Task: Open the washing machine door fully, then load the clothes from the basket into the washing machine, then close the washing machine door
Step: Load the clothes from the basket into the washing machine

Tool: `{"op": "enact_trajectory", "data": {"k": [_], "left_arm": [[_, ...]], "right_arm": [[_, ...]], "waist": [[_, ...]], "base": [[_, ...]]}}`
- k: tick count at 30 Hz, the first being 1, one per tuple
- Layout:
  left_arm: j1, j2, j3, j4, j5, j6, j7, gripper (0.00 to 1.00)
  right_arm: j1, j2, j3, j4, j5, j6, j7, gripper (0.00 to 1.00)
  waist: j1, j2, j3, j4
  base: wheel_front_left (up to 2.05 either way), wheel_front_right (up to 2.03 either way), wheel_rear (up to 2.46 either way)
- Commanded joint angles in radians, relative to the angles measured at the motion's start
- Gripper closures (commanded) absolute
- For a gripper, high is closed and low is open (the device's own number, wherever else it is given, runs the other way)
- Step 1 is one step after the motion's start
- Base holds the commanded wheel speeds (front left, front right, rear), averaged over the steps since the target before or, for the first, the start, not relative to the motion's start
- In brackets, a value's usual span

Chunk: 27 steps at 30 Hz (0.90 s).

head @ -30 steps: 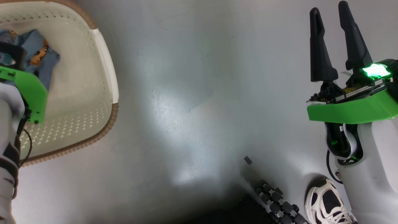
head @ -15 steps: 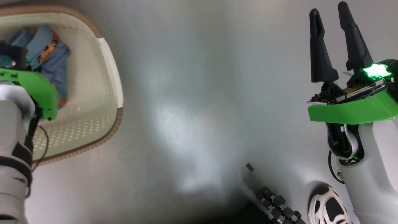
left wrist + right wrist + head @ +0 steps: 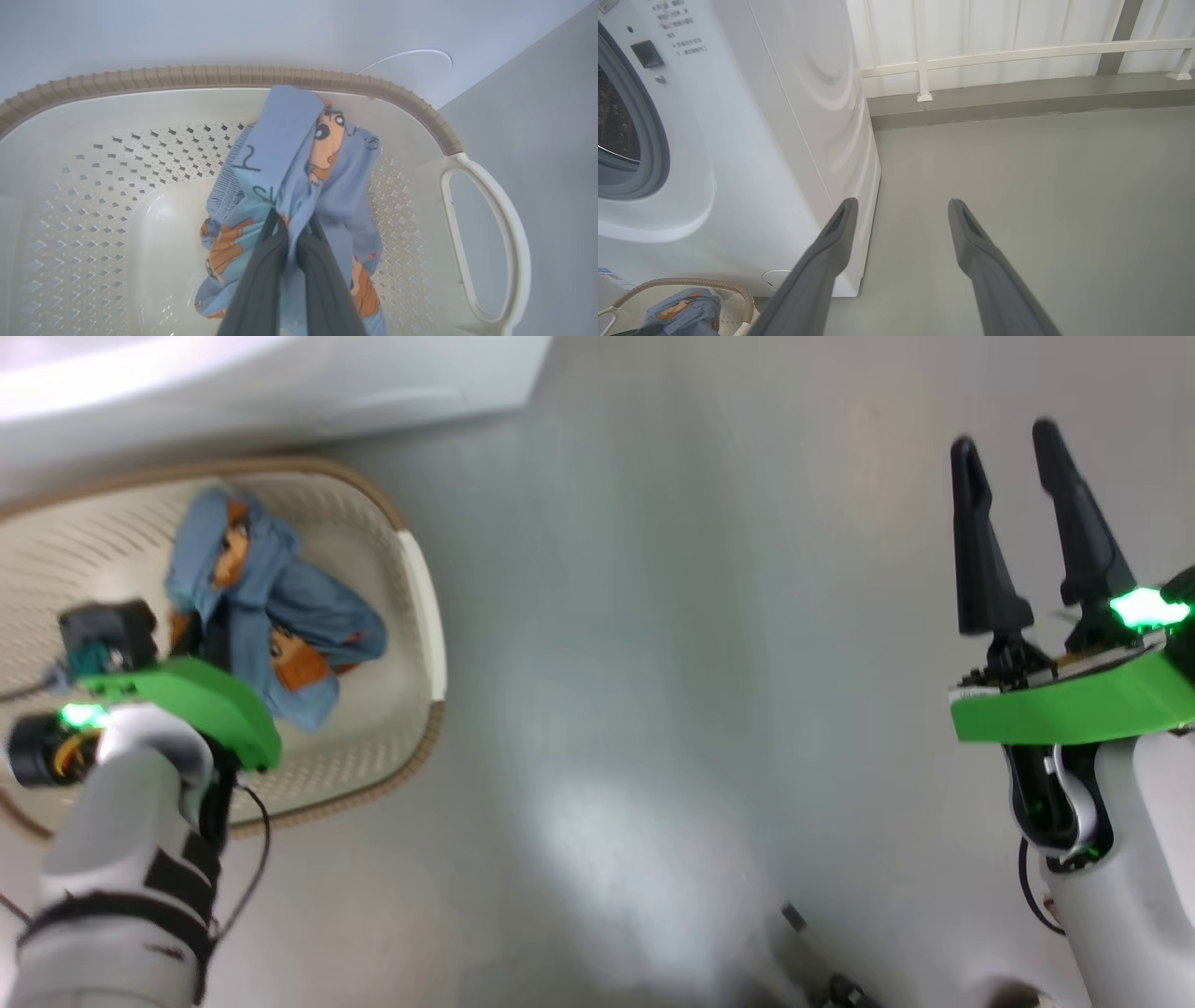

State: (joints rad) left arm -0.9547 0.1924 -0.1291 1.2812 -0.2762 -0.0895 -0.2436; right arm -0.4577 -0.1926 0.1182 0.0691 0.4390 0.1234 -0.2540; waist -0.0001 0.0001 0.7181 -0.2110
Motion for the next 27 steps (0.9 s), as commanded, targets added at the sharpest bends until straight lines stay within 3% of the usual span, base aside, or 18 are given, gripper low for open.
{"op": "enact_trajectory", "data": {"k": [1,13,27], "left_arm": [[0.048,0.027,0.021,-0.021,-0.011,-0.006,-0.013,1.00],[0.322,-0.029,0.094,-0.348,-0.019,-0.019,-0.018,1.00],[0.561,-0.067,0.194,-0.703,0.043,-0.027,-0.018,1.00]], "right_arm": [[0.045,-0.015,0.007,-0.015,-0.001,0.007,-0.008,0.00],[0.155,-0.052,0.001,0.017,-0.009,0.007,-0.008,0.00],[0.252,-0.058,-0.011,0.043,-0.012,0.007,-0.008,0.00]], "waist": [[0.0001,-0.0001,-0.109,0.058],[0.0001,-0.0001,-0.316,0.127],[0.0001,-0.0001,-0.466,0.146]], "base": [[0.00,0.00,0.00],[0.00,0.00,0.00],[0.00,0.00,0.00]]}}
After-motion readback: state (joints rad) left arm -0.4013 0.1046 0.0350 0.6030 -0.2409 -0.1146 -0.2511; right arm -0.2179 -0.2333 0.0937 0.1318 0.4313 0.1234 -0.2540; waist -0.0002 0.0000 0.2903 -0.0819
